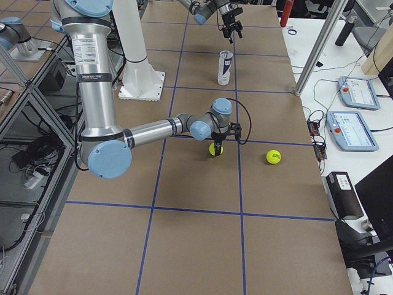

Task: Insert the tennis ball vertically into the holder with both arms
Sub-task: 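Lower the right gripper onto the nearer yellow tennis ball and grasp it, then lift the ball with the right gripper while the left gripper grasps the can's side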

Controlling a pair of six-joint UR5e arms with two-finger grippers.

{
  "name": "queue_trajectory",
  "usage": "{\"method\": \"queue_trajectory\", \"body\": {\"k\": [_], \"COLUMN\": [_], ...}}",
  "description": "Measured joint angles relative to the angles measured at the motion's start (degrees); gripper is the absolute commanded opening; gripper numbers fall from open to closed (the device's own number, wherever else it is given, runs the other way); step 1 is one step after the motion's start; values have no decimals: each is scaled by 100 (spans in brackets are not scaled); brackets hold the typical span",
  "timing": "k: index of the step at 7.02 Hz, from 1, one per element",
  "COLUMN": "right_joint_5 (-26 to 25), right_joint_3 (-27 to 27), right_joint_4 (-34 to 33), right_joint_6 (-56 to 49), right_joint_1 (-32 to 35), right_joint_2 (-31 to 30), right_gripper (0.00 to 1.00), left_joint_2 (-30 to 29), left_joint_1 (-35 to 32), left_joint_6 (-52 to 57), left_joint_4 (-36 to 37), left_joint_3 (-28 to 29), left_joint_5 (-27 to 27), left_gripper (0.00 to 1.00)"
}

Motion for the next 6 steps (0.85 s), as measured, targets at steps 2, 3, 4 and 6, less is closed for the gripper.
{"method": "queue_trajectory", "body": {"k": [2, 3, 4, 6], "right_joint_5": [138, 328, 541, 1011], "right_joint_3": [288, 377, 412, 432], "right_joint_4": [-53, -68, -73, -78], "right_joint_6": [-9, -5, -4, 12], "right_joint_1": [155, 350, 564, 949], "right_joint_2": [15, 44, 107, 266], "right_gripper": [0, 0, 0, 0], "left_joint_2": [-37, -29, -11, 26], "left_joint_1": [118, 387, 782, 1431], "left_joint_6": [-12, -28, -125, -398], "left_joint_4": [-45, -331, -941, -2046], "left_joint_3": [28, 90, 261, 635], "left_joint_5": [78, 415, 989, 1819], "left_gripper": [98, 98, 98, 98]}}
